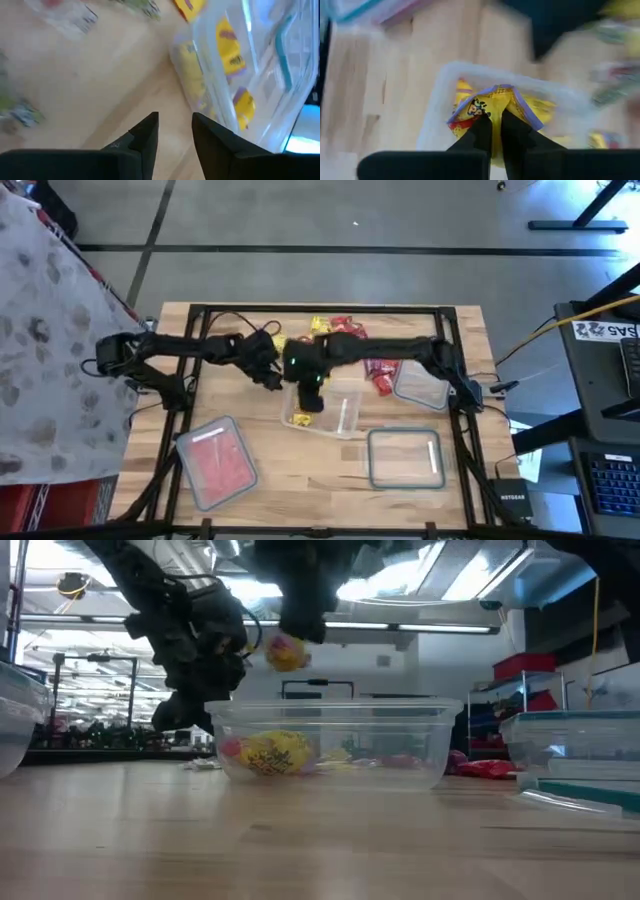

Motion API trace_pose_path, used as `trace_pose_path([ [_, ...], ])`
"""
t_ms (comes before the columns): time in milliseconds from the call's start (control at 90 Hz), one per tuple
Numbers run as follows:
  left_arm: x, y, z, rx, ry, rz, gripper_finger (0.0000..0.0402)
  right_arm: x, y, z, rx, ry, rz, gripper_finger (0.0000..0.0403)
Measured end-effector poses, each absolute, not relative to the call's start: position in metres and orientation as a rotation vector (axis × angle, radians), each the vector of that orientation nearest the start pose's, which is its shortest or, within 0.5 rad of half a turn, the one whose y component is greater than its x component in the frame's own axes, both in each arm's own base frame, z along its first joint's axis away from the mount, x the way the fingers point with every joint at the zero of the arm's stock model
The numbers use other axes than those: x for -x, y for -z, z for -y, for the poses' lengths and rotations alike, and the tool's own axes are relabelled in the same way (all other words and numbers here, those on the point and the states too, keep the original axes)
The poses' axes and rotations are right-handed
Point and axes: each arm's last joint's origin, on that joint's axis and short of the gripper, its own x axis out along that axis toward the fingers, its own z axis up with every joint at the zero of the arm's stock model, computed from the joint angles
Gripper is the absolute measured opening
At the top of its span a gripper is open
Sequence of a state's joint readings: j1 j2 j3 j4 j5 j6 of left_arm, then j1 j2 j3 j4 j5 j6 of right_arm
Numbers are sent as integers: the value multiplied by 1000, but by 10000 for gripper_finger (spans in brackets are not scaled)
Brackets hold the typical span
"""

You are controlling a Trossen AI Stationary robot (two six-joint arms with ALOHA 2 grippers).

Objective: Sort candy
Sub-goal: Put the yellow candy into the rectangular transparent bin

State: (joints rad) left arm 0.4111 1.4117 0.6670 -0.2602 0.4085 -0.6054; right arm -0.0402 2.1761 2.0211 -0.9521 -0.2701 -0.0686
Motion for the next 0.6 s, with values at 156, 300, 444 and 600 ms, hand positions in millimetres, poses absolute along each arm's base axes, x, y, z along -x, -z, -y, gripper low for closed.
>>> trace_pose_path([
  [156, -230, -163, -98, 978, -308, -893, 104, -471, -238, 0, -80, -266, -1063, 9],
  [300, -230, -163, -99, 984, -303, -890, 104, -470, -228, 3, -87, -261, -1074, 10],
  [444, -230, -163, -98, 988, -302, -892, 104, -471, -221, 3, -56, -276, -1061, 13],
  [600, -230, -163, -98, 1001, -305, -894, 104, -470, -215, 2, -64, -293, -1066, 57],
])
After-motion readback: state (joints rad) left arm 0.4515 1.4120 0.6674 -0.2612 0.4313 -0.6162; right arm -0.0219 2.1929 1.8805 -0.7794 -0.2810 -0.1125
